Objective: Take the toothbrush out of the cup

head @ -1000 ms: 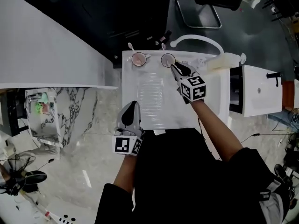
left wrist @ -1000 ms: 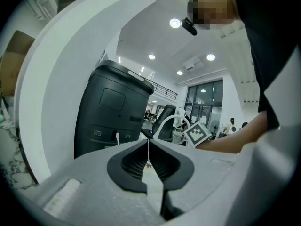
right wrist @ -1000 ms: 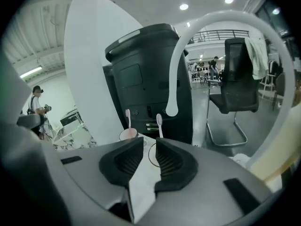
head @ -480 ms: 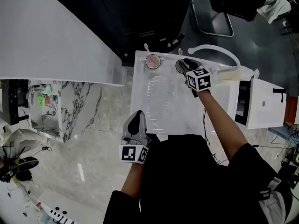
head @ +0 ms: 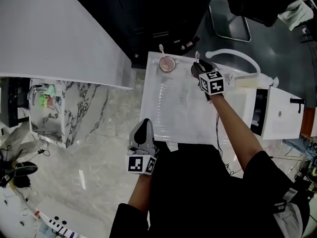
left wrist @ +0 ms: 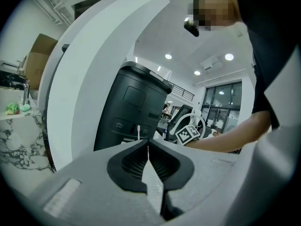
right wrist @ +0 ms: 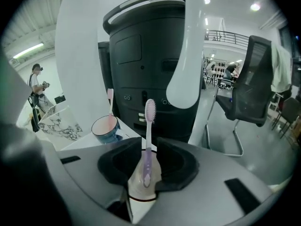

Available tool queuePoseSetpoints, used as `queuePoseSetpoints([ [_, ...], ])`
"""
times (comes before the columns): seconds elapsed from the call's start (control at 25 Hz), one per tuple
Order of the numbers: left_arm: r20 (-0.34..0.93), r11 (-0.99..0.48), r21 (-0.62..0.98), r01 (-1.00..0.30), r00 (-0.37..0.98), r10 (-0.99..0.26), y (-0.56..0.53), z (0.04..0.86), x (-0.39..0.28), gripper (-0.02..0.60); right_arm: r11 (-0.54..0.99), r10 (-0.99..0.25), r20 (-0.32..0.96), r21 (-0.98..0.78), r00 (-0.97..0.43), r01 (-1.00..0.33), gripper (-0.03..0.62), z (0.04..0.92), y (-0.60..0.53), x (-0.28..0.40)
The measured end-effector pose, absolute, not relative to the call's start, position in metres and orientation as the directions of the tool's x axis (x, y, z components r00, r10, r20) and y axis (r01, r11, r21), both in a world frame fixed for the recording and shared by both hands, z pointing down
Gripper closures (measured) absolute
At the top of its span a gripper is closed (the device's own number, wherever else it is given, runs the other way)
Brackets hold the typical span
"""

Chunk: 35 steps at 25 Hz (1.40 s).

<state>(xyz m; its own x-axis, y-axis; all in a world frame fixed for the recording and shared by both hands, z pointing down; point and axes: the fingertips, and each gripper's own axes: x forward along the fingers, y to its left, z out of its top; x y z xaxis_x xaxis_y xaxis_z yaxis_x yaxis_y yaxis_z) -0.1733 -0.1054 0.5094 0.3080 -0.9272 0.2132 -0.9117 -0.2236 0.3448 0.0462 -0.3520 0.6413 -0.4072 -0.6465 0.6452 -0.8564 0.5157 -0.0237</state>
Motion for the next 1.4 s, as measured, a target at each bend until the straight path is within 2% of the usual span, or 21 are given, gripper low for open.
queuePoseSetpoints([
  [0.32,0.197,-0.238,0.344,-0.908,0.318,-0.928,-0.097,0.507,-0.183,0.560,0.510,-0.647,0.656,-0.006,-0.389,-0.860,0.515,0.649,-0.350,0.047],
  [0.4,0.198,-0.237,0.347,-0.908,0.317,-0.927,-0.093,0.508,-0.189,0.560,0.511,-0.651,0.652,-0.003,-0.389,-0.860,0.551,0.650,-0.347,0.046],
  [0.68,0.182,-0.256,0.344,-0.903,0.332,-0.926,-0.087,0.503,-0.211,0.560,0.491,-0.671,0.643,0.011,-0.369,-0.871,0.556,0.643,-0.344,0.047],
  [1.0,0.138,-0.308,0.340,-0.888,0.371,-0.918,-0.089,0.492,-0.238,0.560,0.491,-0.734,0.577,0.083,-0.360,-0.867,0.557,0.597,-0.328,0.033],
  [1.4,0.048,-0.467,0.337,-0.817,0.510,-0.859,-0.091,0.470,-0.236,0.560,0.460,-0.806,0.482,0.143,-0.344,-0.876,0.557,0.523,-0.292,0.020],
])
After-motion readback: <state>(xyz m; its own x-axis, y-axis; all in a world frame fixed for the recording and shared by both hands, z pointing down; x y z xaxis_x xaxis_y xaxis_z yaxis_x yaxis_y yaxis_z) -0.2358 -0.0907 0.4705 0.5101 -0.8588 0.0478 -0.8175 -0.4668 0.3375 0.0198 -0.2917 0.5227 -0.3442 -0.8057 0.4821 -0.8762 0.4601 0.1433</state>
